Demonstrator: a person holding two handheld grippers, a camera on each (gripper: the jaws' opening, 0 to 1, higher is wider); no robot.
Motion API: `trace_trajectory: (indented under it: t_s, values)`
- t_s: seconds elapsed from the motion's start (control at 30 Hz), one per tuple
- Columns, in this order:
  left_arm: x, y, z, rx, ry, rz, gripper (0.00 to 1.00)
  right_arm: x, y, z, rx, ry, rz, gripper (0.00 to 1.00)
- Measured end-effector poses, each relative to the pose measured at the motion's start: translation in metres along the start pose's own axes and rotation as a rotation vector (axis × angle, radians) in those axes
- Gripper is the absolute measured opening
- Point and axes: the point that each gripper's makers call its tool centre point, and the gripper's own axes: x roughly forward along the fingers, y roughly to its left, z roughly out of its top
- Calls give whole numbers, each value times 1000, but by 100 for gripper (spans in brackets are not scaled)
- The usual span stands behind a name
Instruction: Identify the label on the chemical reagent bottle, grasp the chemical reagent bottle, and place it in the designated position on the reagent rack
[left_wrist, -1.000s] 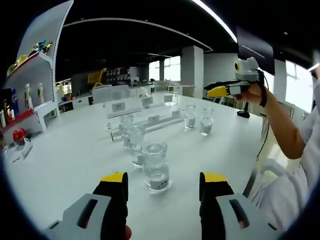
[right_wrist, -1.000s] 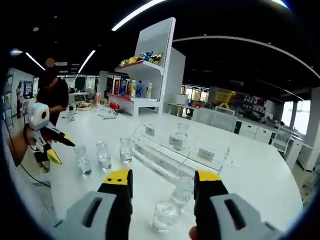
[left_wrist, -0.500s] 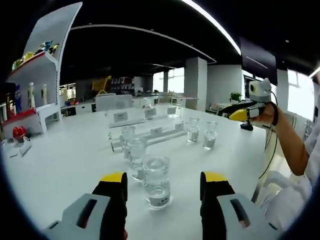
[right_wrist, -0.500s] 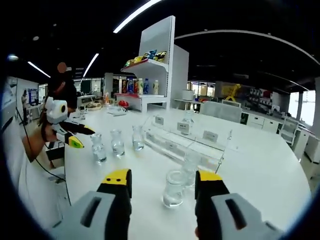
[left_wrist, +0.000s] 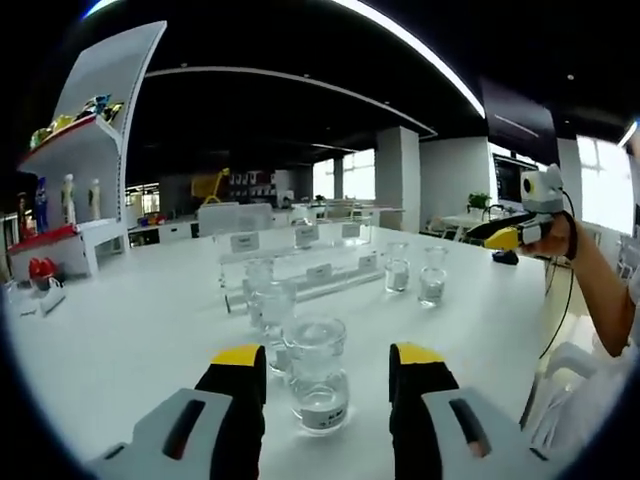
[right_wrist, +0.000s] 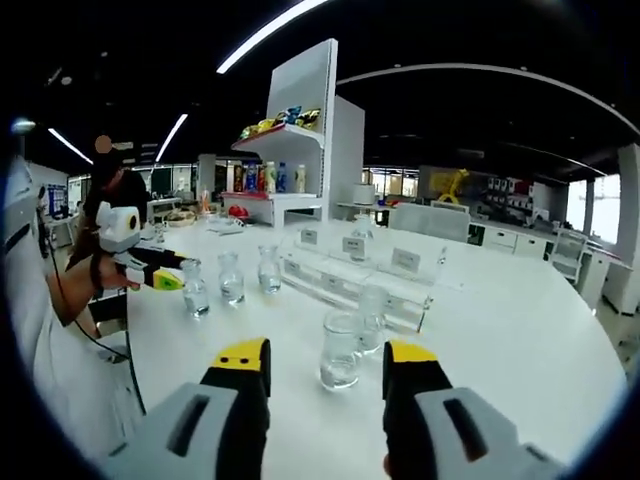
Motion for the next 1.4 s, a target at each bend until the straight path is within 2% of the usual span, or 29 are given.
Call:
trace_trajectory:
  t_s: [0.1, 0.23, 0.3, 0.53, 0.77, 1.0, 1.4]
  values:
    - [3, 2, -1, 5, -22, 12, 44, 0, 2, -5, -11, 16, -7, 43]
    - [8, -1, -7, 36, -9, 3, 43, 1, 1, -8, -20, 18, -21, 43]
    - [10, 2, -7, 58, -19, 18, 43, 2, 2, -10, -16, 20, -18, 43]
    - [11, 6, -1, 35, -49, 46, 33, 3, 2, -13, -7, 18, -25, 43]
    - [14, 6, -4, 28, -34, 47, 26, 4, -4, -14, 27, 4, -48, 41]
    - [14, 3, -3, 4, -44, 41, 25, 3, -10, -9, 62, -33, -81, 37]
    - [17, 10, -2, -17, -60, 55, 23, 6, -10, -19, 75, -20, -80, 36]
